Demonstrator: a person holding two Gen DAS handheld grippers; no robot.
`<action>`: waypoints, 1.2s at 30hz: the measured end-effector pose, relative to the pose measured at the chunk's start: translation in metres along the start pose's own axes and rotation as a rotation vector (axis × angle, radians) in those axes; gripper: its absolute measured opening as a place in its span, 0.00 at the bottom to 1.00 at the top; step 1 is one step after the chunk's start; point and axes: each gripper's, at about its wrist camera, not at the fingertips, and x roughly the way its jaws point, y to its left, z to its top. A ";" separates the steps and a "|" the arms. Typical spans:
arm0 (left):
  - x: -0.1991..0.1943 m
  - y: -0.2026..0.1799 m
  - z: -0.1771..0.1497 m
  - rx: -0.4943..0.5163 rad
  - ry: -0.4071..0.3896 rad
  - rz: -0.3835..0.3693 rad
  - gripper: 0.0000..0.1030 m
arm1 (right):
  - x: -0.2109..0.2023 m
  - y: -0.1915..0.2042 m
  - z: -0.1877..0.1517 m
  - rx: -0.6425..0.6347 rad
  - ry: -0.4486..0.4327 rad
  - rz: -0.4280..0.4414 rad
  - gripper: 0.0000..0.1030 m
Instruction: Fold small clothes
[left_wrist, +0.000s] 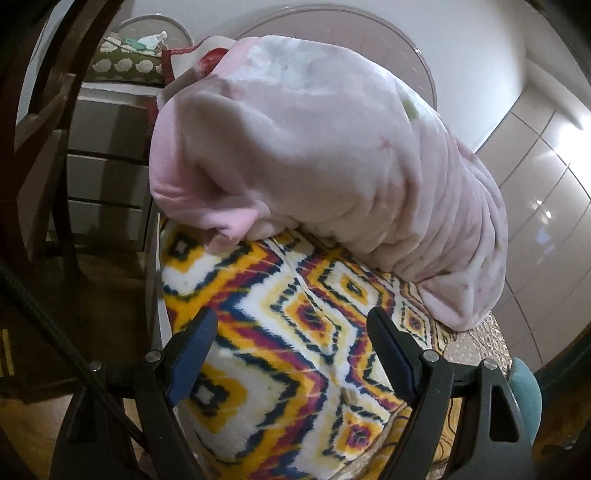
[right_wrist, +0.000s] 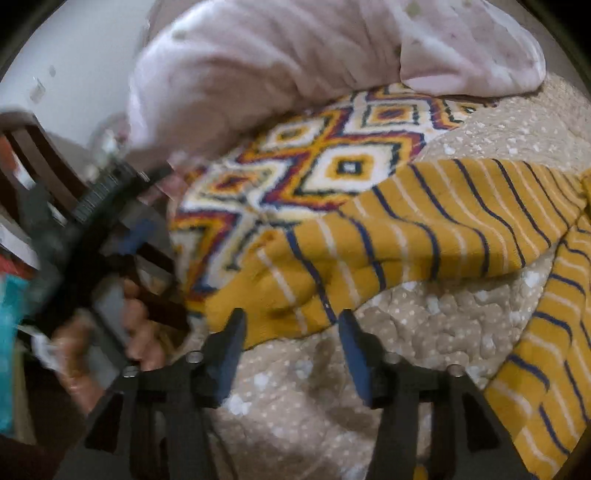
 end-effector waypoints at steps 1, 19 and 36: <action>0.001 0.002 0.001 -0.002 0.004 -0.003 0.79 | 0.009 0.002 0.001 0.003 0.008 -0.025 0.56; -0.010 -0.031 -0.017 0.096 -0.013 -0.109 0.80 | -0.206 -0.022 0.130 0.051 -0.423 -0.144 0.04; -0.020 -0.112 -0.083 0.336 0.073 -0.266 0.80 | -0.311 -0.315 -0.020 0.398 -0.188 -0.962 0.03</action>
